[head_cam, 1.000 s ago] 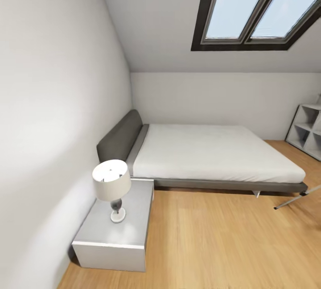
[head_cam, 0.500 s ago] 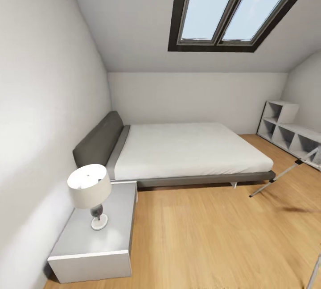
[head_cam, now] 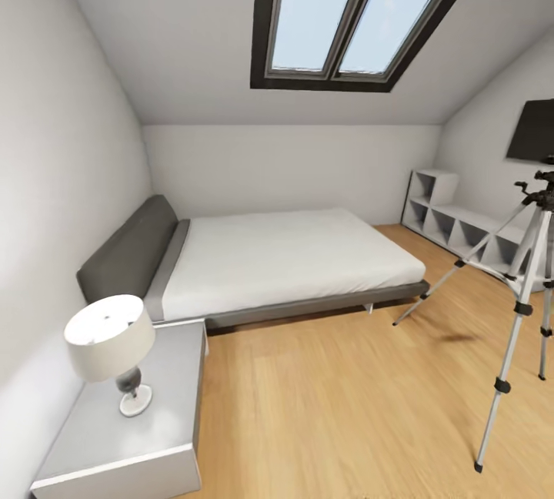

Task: Attach the digital camera to the camera tripod in the bedroom.

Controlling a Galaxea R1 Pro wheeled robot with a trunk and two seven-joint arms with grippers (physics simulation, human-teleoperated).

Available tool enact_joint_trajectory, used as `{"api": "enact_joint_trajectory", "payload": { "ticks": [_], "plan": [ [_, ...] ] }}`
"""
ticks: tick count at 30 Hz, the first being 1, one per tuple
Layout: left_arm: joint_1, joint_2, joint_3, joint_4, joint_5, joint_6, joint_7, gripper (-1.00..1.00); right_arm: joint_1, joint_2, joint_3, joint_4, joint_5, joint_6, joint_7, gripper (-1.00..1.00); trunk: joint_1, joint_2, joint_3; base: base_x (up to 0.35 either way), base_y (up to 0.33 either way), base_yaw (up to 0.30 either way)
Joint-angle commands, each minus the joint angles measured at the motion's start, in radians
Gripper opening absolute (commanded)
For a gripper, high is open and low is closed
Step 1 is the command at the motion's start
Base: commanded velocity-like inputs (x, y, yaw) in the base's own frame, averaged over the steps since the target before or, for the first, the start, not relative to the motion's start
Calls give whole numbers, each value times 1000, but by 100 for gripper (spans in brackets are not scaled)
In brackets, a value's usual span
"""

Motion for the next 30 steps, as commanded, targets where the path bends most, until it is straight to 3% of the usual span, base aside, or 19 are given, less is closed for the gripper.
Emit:
{"api": "enact_joint_trajectory", "payload": {
  "ticks": [1, 30],
  "plan": [
    [0, 0, 4, 0, 7, -2, 0, 100, -1, 0, -1, 1, 1, -6, 0, 100, 0, 0, -1, 0, 0, -296],
    [-1, -1, 4, 0, 4, -2, 0, 100, -1, 0, 5, 2, -1, -12, 1, 100, 0, 0, -1, 0, 0, -296]
  ]
}}
